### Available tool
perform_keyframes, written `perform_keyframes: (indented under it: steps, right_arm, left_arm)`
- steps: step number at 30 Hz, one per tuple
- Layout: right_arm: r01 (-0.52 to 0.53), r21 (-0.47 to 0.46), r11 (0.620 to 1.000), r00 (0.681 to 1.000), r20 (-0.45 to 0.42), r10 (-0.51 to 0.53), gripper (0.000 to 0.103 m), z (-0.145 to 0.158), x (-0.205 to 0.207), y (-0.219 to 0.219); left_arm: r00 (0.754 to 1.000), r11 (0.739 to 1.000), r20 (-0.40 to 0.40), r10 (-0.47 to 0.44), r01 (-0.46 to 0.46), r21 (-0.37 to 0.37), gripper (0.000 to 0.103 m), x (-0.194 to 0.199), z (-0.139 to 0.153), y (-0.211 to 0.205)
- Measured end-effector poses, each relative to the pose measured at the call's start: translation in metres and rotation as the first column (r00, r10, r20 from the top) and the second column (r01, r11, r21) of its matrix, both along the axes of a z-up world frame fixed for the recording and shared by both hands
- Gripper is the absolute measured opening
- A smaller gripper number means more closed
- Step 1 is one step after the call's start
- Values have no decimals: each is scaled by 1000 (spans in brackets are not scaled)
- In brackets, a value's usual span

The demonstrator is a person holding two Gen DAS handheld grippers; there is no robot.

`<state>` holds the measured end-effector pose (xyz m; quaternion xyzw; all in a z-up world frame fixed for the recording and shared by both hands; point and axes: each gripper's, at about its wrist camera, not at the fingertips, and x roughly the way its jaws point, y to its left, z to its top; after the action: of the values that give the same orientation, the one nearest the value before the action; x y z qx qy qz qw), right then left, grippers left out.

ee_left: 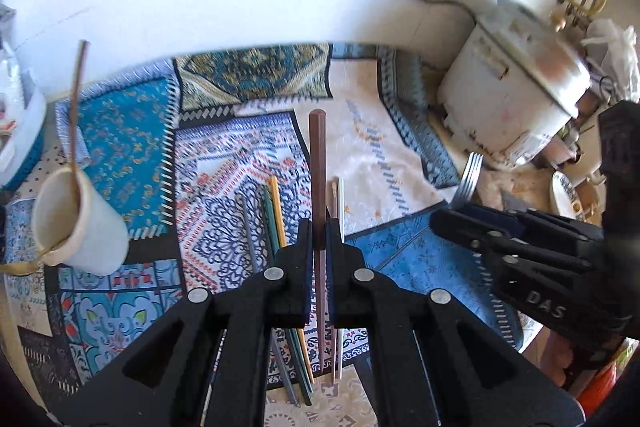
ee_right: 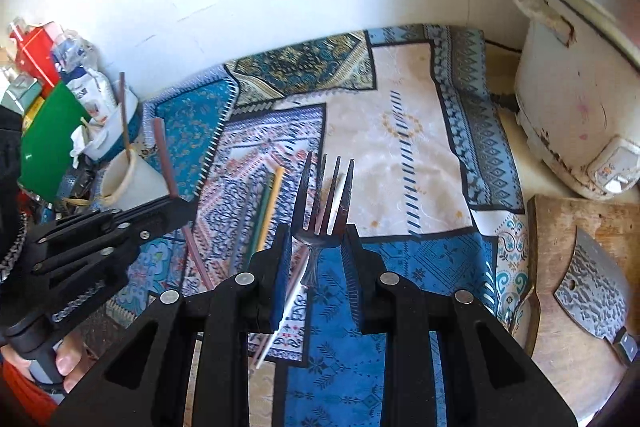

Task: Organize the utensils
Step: 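Carry the silver fork and brown chopstick over the white cup with both tools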

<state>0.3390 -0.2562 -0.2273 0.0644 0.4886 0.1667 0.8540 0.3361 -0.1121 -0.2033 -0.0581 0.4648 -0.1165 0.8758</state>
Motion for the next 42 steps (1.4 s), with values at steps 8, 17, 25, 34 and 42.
perform_keyframes:
  steps: [8, 17, 25, 34, 42]
  right_arm:
    - [-31, 0, 1000, 998, 60, 31, 23, 23, -1, 16]
    - [-62, 12, 998, 985, 161, 60, 23, 64, 0, 43]
    - [-110, 41, 993, 967, 237, 97, 23, 95, -1, 82]
    - [-176, 60, 983, 943, 297, 151, 23, 121, 2, 140]
    - [-228, 56, 972, 934, 293, 203, 23, 122, 11, 193]
  left_arm:
    - [991, 999, 126, 47, -46, -10, 4, -19, 45, 20]
    - [962, 994, 248, 112, -110, -21, 4, -30, 91, 57]
    - [920, 984, 352, 172, -177, -16, 4, -36, 129, 103]
    - [872, 966, 421, 249, -256, -40, 4, -38, 154, 168]
    - [858, 952, 417, 298, -301, -61, 4, -24, 150, 214]
